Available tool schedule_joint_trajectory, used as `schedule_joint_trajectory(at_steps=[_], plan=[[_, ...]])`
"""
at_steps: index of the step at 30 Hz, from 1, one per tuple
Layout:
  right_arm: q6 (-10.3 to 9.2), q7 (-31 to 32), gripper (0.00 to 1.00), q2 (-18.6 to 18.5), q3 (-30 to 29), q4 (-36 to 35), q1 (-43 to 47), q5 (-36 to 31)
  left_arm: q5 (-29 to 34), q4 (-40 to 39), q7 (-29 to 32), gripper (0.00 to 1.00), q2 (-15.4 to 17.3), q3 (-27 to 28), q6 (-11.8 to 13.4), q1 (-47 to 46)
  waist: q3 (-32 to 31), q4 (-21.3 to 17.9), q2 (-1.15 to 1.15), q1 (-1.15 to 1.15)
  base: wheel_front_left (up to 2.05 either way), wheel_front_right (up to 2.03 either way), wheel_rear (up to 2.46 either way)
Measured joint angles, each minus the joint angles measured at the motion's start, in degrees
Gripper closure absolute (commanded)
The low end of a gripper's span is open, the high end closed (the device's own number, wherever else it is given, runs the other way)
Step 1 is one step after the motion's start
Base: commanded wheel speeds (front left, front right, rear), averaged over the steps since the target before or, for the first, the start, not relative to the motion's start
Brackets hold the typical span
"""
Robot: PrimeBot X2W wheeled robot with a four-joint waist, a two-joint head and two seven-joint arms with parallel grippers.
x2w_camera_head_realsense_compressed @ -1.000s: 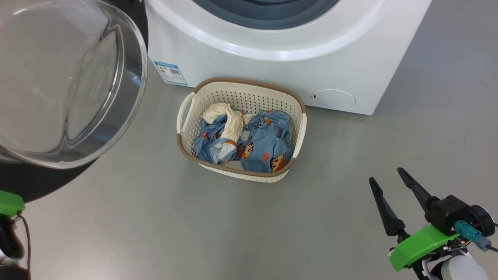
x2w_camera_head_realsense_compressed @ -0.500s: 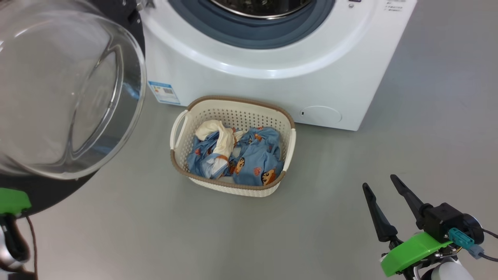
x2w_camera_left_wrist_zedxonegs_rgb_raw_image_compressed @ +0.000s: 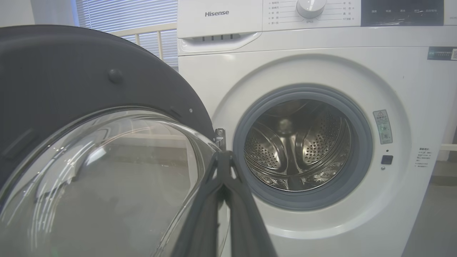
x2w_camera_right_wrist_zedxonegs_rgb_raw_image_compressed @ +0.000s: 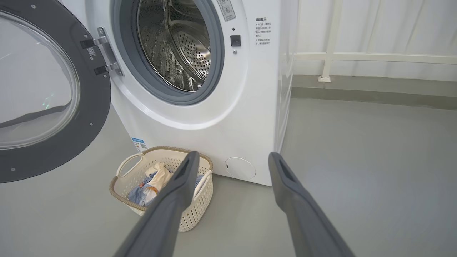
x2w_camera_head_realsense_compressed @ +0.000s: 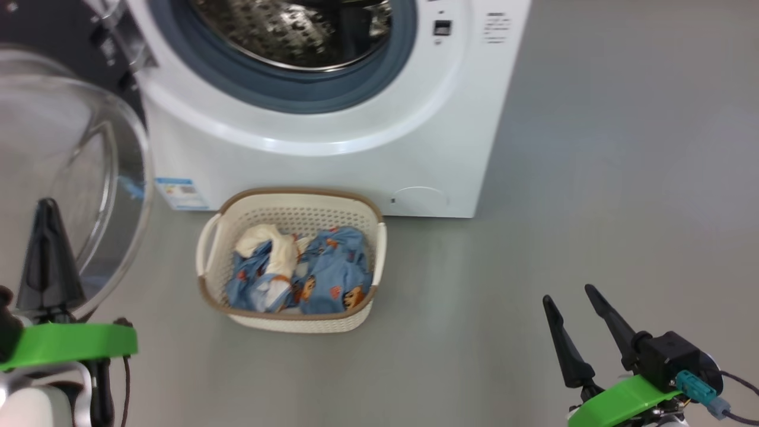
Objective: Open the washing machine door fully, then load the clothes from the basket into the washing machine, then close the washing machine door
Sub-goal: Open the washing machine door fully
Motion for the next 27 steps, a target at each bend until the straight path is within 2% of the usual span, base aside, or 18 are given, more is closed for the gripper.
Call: schedule_joint_trajectory(at_steps=[9,10,12,13,14,15,16,21,27], plan=[[0.00,0.0,0.00,1.4,0.9,-2.7,2.0,0.3,0.3,-2.6,2.2,1.00,-0.5,-3.4,0.1,8.3,-2.5,-7.9,0.00,0.00,0.00,0.00,0.00],[0.00,0.0,0.00,1.5,1.1,-3.1,2.2,0.3,0.3,-2.7,2.3,0.94,-0.6,-3.5,0.2,9.2,-2.7,-8.7,0.00,0.00,0.00,0.00,0.00],[0.00,0.0,0.00,1.5,1.1,-3.5,3.0,0.3,0.1,-2.8,2.4,0.72,-1.0,-3.5,1.0,10.9,-3.1,-10.1,0.00,0.00,0.00,0.00,0.00],[0.00,0.0,0.00,1.6,1.1,-3.6,3.1,0.3,0.2,-2.9,2.4,0.56,-1.2,-3.6,1.3,11.9,-3.4,-10.7,0.00,0.00,0.00,0.00,0.00],[0.00,0.0,0.00,1.6,1.2,-3.9,3.2,0.3,0.2,-3.0,2.4,0.25,-1.2,-3.7,1.4,13.0,-3.6,-11.3,0.00,0.00,0.00,0.00,0.00],[0.00,0.0,0.00,1.6,1.1,-4.3,3.4,0.3,0.2,-3.2,2.4,0.09,-1.3,-3.7,1.9,14.0,-3.8,-11.8,0.00,0.00,0.00,0.00,0.00],[0.00,0.0,0.00,1.7,1.1,-4.5,3.7,0.3,0.2,-3.4,2.4,0.00,-1.4,-3.8,2.1,14.9,-4.0,-12.3,0.00,0.00,0.00,0.00,0.00],[0.00,0.0,0.00,1.9,1.0,-5.3,4.1,0.2,0.2,-3.6,2.6,0.00,-1.4,-4.4,3.1,17.9,-5.1,-13.7,0.00,0.00,0.00,0.00,0.00],[0.00,0.0,0.00,2.4,0.7,-6.0,4.2,0.2,0.2,-3.4,2.8,0.00,-1.3,-5.3,3.0,19.1,-5.4,-13.6,0.00,0.00,0.00,0.00,0.00]])
